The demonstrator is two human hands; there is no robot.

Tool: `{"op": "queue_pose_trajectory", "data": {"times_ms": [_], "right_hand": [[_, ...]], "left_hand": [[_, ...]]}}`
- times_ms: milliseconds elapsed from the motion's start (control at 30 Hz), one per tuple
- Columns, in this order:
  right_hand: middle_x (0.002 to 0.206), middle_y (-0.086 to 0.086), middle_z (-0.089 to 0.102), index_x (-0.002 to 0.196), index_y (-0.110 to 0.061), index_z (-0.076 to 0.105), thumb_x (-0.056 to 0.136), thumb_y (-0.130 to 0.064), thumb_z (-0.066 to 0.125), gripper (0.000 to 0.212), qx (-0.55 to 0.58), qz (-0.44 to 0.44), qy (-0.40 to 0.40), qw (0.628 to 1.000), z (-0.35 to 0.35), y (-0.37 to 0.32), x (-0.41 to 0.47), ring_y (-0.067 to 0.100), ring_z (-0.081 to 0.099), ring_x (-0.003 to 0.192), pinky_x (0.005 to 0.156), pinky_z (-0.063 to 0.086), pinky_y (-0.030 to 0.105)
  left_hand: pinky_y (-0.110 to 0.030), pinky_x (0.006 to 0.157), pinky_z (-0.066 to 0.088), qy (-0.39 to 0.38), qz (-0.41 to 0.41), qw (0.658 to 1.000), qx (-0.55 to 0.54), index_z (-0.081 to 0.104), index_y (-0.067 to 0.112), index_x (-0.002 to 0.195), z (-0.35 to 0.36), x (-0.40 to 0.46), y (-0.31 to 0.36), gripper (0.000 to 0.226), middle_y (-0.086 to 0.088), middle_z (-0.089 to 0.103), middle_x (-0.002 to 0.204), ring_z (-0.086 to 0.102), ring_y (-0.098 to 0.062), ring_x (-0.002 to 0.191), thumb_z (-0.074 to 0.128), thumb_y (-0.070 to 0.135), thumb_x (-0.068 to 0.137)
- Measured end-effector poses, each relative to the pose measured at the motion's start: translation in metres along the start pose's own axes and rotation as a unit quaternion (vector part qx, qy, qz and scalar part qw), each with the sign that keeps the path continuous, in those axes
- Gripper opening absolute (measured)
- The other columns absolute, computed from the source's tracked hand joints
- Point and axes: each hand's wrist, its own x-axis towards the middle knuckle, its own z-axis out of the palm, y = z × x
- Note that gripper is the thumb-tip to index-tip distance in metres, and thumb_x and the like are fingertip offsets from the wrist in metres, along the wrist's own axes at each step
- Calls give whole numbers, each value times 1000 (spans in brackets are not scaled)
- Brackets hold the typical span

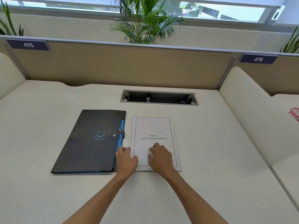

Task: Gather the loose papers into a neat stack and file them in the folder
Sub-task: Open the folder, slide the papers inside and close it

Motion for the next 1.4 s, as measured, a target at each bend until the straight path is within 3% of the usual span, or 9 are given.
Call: {"op": "queue_pose_trajectory", "data": {"times_ms": [200, 300, 500, 633, 800, 933, 1033, 1167, 1400], "right_hand": [[122, 2, 58, 114, -12, 65, 94, -22, 45, 30, -4, -12, 6, 1000, -1, 4, 1, 26, 57, 104, 76, 45, 34], [120, 2, 59, 114, -13, 65, 94, -22, 45, 30, -7, -13, 8, 1000, -1, 5, 2, 25, 58, 103, 76, 44, 33], [147, 3, 47, 146, -17, 42, 95, -34, 49, 54, 79, 16, -23, 997, -6, 18, 7, 24, 48, 131, 102, 42, 36], [154, 6, 38, 152, -13, 29, 90, -40, 61, 75, 156, 103, 101, 977, -18, 40, 9, 25, 36, 141, 109, 37, 38], [128, 7, 61, 143, -8, 42, 78, -37, 79, 80, 429, 262, 79, 861, -40, 72, 16, 27, 59, 120, 102, 46, 40], [111, 13, 75, 116, 1, 67, 83, -14, 74, 37, 654, 226, -72, 719, -48, 81, 17, 28, 73, 97, 88, 58, 40], [116, 16, 72, 119, 2, 66, 88, -10, 67, 33, 692, 208, -126, 680, -50, 78, 17, 35, 68, 110, 102, 50, 49], [119, 15, 71, 119, -1, 64, 92, -6, 60, 28, 697, 192, -154, 674, -50, 70, 16, 34, 67, 111, 100, 51, 47], [107, 11, 74, 116, 2, 66, 93, 1, 57, 24, 631, 175, -83, 752, -37, 54, 17, 24, 72, 93, 81, 58, 32]], "left_hand": [[-22, 68, 47, -62, -131, 952, -268, 52, 19, 111, -4, 9, 8, 22, 1, 63, 102, 61, -13, 90, 58, 10, 92], [-22, 67, 48, -111, -145, 937, -298, 56, 18, 116, -1, 10, 9, 20, 5, 65, 103, 62, -13, 94, 53, 15, 96], [-30, 85, 49, -104, -115, 936, -316, 51, 14, 130, -5, 5, 12, 32, -1, 61, 120, 60, -14, 101, 50, 12, 98], [-32, 95, 44, -99, -114, 923, -354, 49, 14, 131, -15, 7, 11, 34, 13, 58, 115, 57, -4, 102, 53, 14, 97], [-47, 99, 50, -111, -87, 910, -390, 57, 10, 129, -33, 15, 8, 33, -5, 69, 120, 66, -24, 108, 54, 8, 96], [-41, 86, 56, -119, -82, 902, -408, 63, 11, 120, -42, 17, 4, 27, -5, 74, 108, 71, -26, 98, 55, 6, 95], [-34, 73, 57, -128, -86, 894, -421, 63, 11, 119, -48, 17, 1, 27, -7, 75, 106, 72, -27, 94, 54, 5, 95], [-33, 72, 56, -136, -86, 895, -416, 64, 11, 118, -53, 13, -4, 26, -8, 75, 107, 72, -27, 95, 54, 6, 95], [-27, 69, 55, -155, -90, 909, -377, 66, 15, 114, -57, 8, -14, 24, 1, 76, 101, 73, -17, 88, 54, 6, 94]]}}
